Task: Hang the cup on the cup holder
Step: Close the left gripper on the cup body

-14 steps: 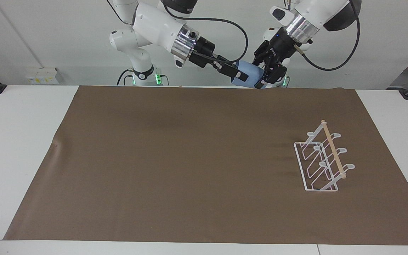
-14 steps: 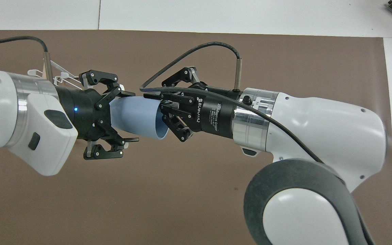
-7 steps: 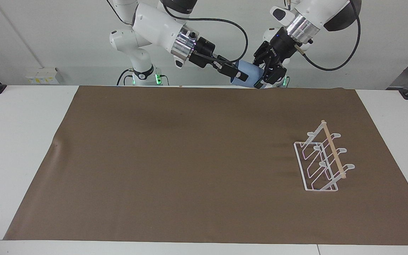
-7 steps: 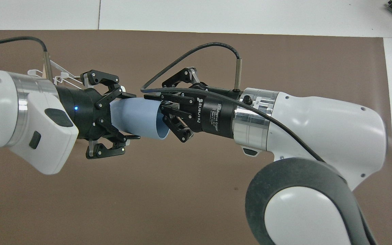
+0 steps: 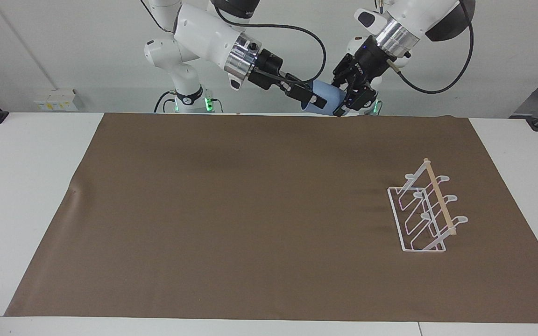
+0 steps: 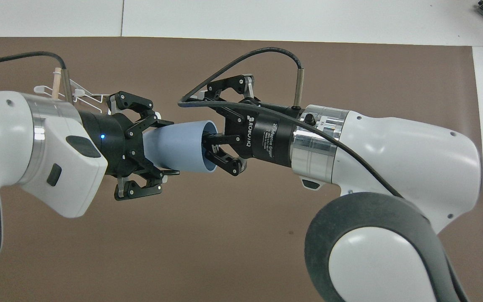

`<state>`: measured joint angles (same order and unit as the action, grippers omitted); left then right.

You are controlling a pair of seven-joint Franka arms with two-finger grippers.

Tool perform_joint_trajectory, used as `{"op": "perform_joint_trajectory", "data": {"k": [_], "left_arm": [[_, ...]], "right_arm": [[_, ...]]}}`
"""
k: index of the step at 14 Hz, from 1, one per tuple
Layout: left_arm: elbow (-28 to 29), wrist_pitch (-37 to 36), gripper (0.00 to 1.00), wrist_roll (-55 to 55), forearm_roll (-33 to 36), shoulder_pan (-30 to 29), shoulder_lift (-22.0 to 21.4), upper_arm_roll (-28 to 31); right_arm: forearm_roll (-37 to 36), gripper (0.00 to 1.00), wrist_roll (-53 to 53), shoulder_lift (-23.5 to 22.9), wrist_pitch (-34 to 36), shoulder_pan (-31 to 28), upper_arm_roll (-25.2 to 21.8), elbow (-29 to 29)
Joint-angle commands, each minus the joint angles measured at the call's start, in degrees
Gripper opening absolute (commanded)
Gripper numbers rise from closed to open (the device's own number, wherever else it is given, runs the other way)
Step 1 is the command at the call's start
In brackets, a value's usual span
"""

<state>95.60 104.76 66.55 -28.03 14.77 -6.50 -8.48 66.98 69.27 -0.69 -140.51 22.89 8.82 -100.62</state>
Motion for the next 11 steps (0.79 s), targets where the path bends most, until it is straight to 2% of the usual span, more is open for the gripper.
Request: {"op": "perform_joint_trajectory", "data": {"k": [1,3,5,8,11], "left_arm": [[-0.2,-1.2,0.00,-1.1,0.3,0.4,-0.1,0.7],[0.1,-1.4,0.00,-1.2,3.2,-0.1,-0.2,0.7],[0.1,-0.5,0.00,-1.2,8.2,-0.1,-0.1,0.7],[0.0,-0.7,0.00,-1.2,17.8,-0.3,-0.1,0.7],[0.2,-3.7,0.00,-1.3,28.3,-0.2,-0.2,0.7]], "right_arm": [[1.2,0.57,0.2,-0.9,-0.5,-0.5,0.4,1.2],[1.1,0.58,0.2,-0.9,-0.6,-0.5,0.4,1.2],[1.0,0.69,0.0,-0.9,-0.7,-0.5,0.4,1.2],[0.8,0.79,-1.3,-0.9,-1.0,-0.1,0.4,1.2],[0.6,0.78,-6.2,-0.9,-0.6,-0.1,0.4,1.0]]}}
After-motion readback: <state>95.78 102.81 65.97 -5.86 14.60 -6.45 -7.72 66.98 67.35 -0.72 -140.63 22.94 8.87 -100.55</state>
